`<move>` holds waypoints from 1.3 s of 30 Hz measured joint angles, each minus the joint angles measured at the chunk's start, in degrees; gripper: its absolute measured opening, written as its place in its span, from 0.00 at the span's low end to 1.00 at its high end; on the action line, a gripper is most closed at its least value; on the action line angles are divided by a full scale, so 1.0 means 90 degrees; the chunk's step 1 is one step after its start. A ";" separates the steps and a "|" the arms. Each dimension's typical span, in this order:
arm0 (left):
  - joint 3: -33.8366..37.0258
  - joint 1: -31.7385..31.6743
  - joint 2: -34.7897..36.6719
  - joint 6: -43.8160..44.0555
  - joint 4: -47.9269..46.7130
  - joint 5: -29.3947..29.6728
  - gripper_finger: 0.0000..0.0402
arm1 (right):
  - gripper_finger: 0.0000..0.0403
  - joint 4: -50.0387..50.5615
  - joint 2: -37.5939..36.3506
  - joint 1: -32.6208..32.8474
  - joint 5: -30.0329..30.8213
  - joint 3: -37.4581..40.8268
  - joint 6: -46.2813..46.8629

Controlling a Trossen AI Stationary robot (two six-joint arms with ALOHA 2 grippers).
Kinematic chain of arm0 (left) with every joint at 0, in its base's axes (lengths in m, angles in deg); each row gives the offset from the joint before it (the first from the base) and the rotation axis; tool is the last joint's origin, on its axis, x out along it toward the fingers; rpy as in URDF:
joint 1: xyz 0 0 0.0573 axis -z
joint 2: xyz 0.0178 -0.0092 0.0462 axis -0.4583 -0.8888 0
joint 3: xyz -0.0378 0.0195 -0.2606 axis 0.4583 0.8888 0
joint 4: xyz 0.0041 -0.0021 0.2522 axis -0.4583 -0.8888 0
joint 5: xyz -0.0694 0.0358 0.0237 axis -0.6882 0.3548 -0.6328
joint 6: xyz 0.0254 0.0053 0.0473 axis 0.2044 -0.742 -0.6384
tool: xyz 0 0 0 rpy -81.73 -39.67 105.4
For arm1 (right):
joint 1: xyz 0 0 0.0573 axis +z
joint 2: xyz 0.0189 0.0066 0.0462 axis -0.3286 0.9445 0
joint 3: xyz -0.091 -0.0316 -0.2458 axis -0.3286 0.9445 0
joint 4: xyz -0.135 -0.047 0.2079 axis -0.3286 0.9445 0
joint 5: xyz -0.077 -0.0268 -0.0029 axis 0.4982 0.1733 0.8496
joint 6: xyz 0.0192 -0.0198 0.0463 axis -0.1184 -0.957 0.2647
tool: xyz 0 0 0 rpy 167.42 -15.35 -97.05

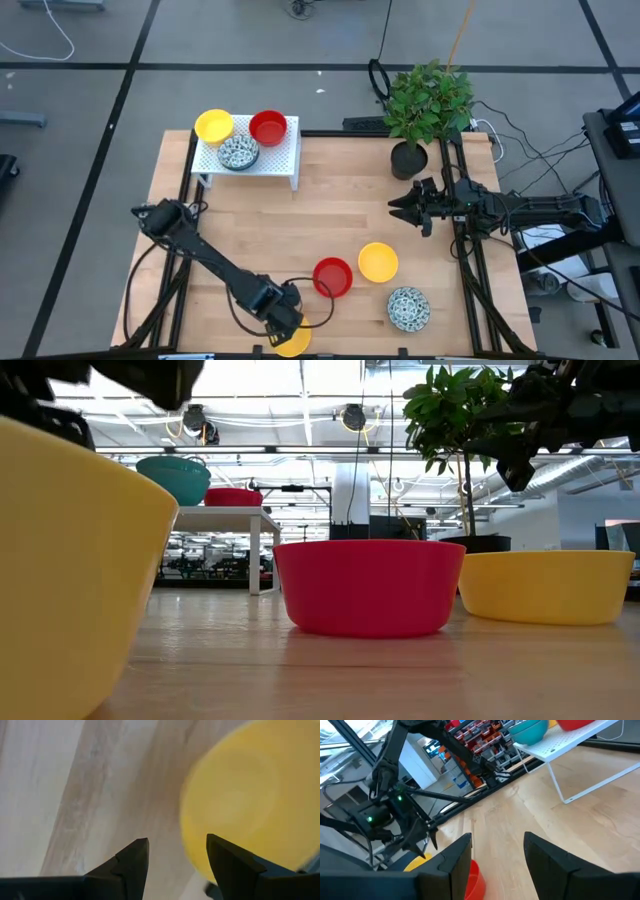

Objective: Pick & Place Mini bowls
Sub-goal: Stack the yellow bowl on the yellow bowl on the shelf

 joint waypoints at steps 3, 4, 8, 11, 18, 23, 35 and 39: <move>0.0000 -0.0066 -0.0140 0.0009 0.0012 0.0002 0.50 | 0.41 -0.0002 0.0000 0.0000 0.0000 0.0000 0.0000; 0.0000 -0.0087 -0.0191 0.0004 0.0010 0.0000 0.50 | 0.41 -0.0002 0.0000 0.0000 0.0000 0.0000 0.0000; 0.0000 -0.0111 -0.0261 -0.0255 0.0012 -0.0062 0.47 | 0.41 -0.0002 0.0000 0.0000 0.0000 0.0000 -0.0005; 0.0000 -0.0109 -0.0256 -0.0568 0.0015 -0.0071 0.35 | 0.41 -0.0002 0.0000 0.0000 0.0000 0.0000 -0.0010; -0.0002 -0.0205 -0.0251 -0.0940 0.0007 -0.0412 0.03 | 0.41 -0.0002 0.0002 0.0000 0.0000 0.0000 -0.0017; 0.0000 -0.0394 0.0023 -0.1371 -0.0073 -0.0418 0.02 | 0.41 -0.0005 0.0002 0.0000 0.0000 0.0000 -0.0002; 0.0000 -0.1808 0.2101 -0.2195 -0.1432 0.0705 0.03 | 0.41 -0.0009 0.0002 0.0000 0.0019 0.0000 -0.0020; 0.0000 -0.2643 0.2988 -0.2434 -0.2024 0.1459 0.03 | 0.41 -0.0009 0.0002 0.0000 0.0046 0.0000 -0.0103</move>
